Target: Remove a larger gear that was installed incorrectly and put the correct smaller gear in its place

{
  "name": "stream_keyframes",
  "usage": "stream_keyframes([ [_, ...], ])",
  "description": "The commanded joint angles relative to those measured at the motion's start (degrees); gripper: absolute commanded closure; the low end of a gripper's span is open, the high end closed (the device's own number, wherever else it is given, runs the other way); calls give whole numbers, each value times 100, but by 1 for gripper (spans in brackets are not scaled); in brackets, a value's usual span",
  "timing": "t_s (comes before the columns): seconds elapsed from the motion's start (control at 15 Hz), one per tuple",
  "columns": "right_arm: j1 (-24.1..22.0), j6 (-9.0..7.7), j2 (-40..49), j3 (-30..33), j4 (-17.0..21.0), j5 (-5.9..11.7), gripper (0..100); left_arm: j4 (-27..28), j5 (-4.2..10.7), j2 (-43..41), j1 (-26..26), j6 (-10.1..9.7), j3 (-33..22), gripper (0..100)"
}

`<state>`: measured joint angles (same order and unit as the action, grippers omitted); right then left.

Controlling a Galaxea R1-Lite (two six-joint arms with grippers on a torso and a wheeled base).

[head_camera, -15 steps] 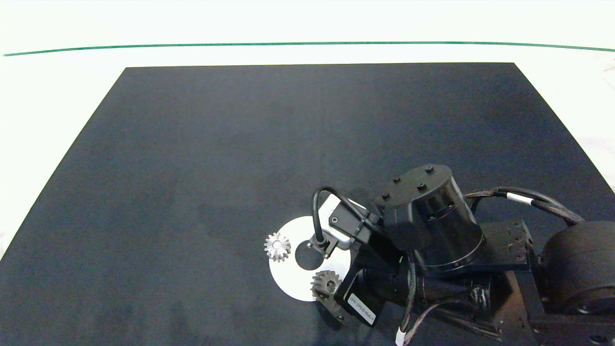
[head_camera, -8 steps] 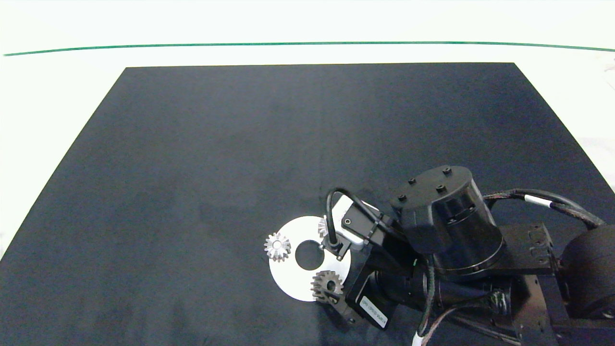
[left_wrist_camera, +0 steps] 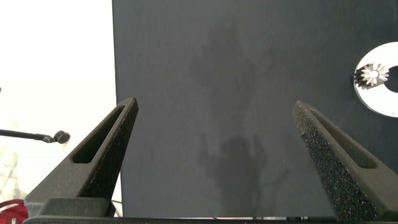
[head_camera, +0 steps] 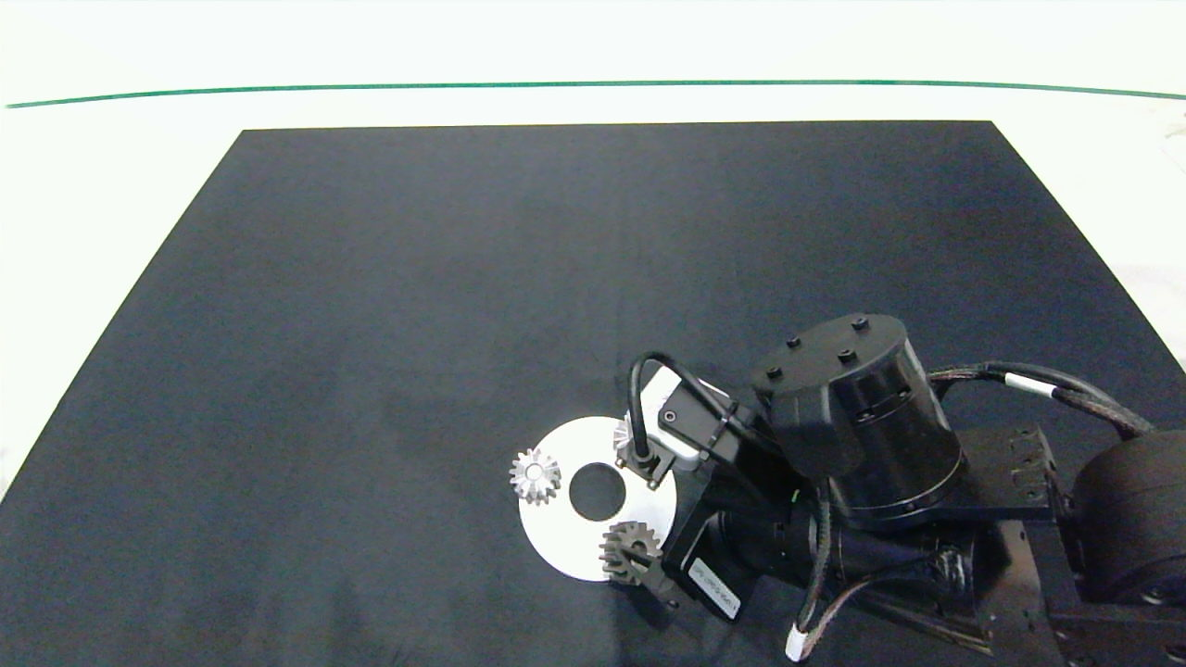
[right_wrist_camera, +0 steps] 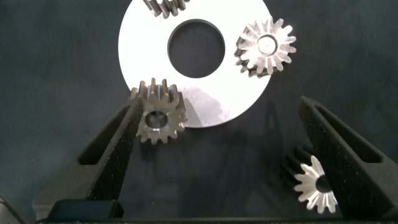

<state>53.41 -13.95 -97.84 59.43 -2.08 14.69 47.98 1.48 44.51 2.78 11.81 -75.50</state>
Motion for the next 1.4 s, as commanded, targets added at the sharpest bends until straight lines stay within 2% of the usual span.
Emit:
stream_keyframes([
  [0.07,12,-12,-156,7,-38,8,0,27,2,-4,3,5,0,0],
  [0.67,21,-3,239,-230,-90,16,0,27,2,-4,3,5,0,0],
  [1.0,-6,-29,1795,-1144,-64,34,0,18,-33,5,3,14,0,0],
  [1.13,-234,94,2577,-1417,-20,69,0,18,-33,5,12,5,44,0],
  [1.2,-357,111,2911,-1478,-11,306,0,-70,2,-12,56,5,149,0],
  [1.33,-797,120,3474,-1671,-2,658,0,-650,63,-241,188,-267,220,0],
  [1.4,-1043,94,3685,-1847,-11,983,0,-650,116,-381,355,-267,246,0],
])
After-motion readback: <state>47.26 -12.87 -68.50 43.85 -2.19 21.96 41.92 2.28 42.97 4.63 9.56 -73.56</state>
